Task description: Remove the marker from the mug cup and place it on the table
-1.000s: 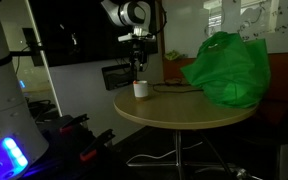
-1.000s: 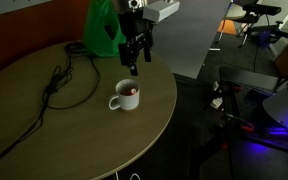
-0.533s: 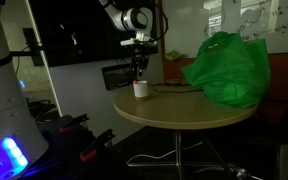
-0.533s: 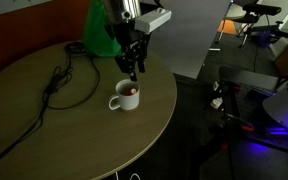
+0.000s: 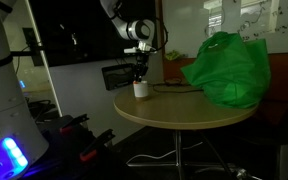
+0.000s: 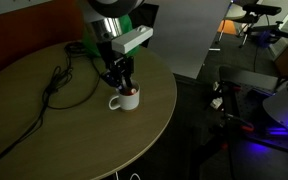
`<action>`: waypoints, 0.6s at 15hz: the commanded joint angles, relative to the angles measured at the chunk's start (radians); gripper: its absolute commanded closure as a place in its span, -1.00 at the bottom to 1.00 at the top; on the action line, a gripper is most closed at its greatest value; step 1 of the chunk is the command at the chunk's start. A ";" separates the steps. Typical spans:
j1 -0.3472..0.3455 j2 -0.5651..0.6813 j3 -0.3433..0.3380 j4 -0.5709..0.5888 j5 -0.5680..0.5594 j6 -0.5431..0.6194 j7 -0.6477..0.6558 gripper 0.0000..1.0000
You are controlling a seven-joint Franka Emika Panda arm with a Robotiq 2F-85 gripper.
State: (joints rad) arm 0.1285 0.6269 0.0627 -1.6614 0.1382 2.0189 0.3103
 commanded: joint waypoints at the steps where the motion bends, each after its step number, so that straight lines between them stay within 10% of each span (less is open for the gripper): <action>1: 0.016 0.080 -0.018 0.120 0.013 -0.094 0.065 0.15; 9: 0.012 0.143 -0.041 0.219 0.010 -0.227 0.112 0.10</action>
State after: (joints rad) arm 0.1321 0.7490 0.0381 -1.4901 0.1389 1.8641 0.3856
